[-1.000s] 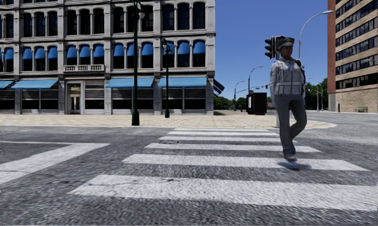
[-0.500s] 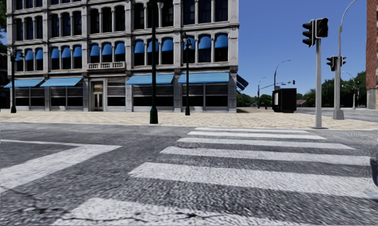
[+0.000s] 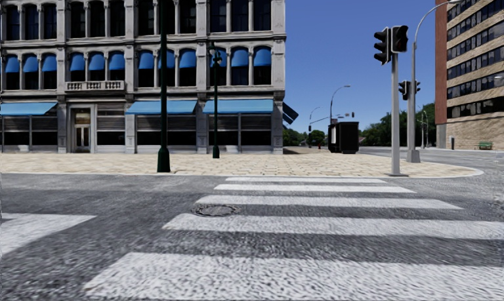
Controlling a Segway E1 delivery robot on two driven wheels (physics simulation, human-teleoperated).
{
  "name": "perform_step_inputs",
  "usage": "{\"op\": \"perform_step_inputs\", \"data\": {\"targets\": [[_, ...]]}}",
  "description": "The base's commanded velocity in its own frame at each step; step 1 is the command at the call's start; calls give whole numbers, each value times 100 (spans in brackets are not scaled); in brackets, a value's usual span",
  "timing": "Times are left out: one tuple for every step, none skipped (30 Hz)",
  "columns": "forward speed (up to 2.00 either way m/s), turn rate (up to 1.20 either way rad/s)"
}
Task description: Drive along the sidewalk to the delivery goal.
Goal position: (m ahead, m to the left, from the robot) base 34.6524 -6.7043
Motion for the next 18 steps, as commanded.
{"op": "perform_step_inputs", "data": {"targets": [[124, -62], [124, -62], [124, -62], [124, -56], [124, -6], [133, 0], [133, 0], [146, 0], [152, 0], [153, 0], [153, 0], [153, 0], [153, 0], [153, 0], [154, 0], [154, 0], [154, 0], [154, 0]]}}
